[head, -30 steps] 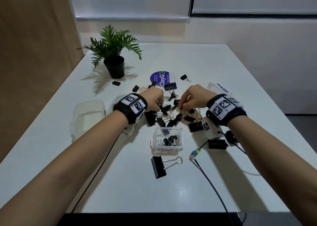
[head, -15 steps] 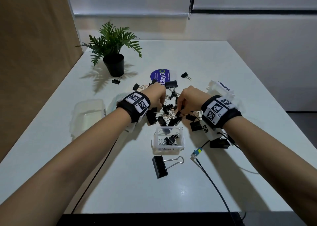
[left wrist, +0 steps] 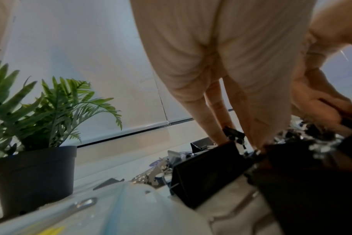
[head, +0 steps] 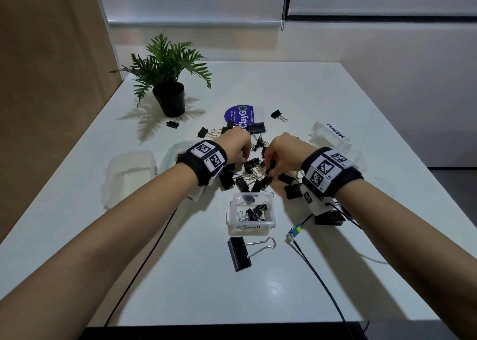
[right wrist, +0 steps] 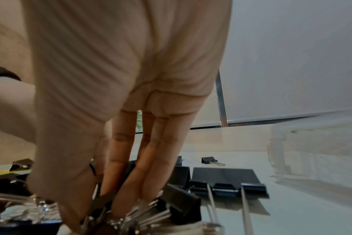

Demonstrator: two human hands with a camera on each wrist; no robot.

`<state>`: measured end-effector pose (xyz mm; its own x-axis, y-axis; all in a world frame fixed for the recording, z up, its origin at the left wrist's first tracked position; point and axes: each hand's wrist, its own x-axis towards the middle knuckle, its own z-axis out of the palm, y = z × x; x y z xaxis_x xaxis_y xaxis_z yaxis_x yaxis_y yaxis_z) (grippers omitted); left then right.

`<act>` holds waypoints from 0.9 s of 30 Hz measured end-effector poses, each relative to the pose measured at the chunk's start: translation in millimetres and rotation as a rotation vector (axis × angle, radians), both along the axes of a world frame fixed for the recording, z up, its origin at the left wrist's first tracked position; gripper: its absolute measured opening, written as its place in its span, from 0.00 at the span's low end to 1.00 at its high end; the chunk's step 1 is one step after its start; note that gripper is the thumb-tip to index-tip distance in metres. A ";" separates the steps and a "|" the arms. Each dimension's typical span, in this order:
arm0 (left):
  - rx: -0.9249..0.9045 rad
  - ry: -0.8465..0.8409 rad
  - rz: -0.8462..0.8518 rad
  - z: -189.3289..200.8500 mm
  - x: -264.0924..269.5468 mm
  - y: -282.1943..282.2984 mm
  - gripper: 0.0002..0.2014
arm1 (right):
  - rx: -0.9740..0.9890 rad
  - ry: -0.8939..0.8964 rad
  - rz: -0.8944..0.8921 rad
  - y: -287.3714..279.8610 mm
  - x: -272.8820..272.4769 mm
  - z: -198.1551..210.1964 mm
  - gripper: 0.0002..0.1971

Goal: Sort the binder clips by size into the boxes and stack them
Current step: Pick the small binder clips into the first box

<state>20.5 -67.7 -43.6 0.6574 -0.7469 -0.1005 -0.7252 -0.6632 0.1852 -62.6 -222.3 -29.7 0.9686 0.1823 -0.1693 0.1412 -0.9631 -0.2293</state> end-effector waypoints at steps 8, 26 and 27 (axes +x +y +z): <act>-0.061 0.051 0.062 5.7 1.3 -0.1 0.06 | 0.187 -0.054 -0.070 -9.5 -9.4 6.6 0.07; -0.619 0.336 0.174 21.9 -19.3 44.8 0.08 | 0.580 0.284 0.103 17.9 -60.2 43.8 0.09; -0.617 0.332 0.156 24.7 -24.0 49.0 0.08 | 0.570 0.328 0.109 16.4 -59.8 43.9 0.10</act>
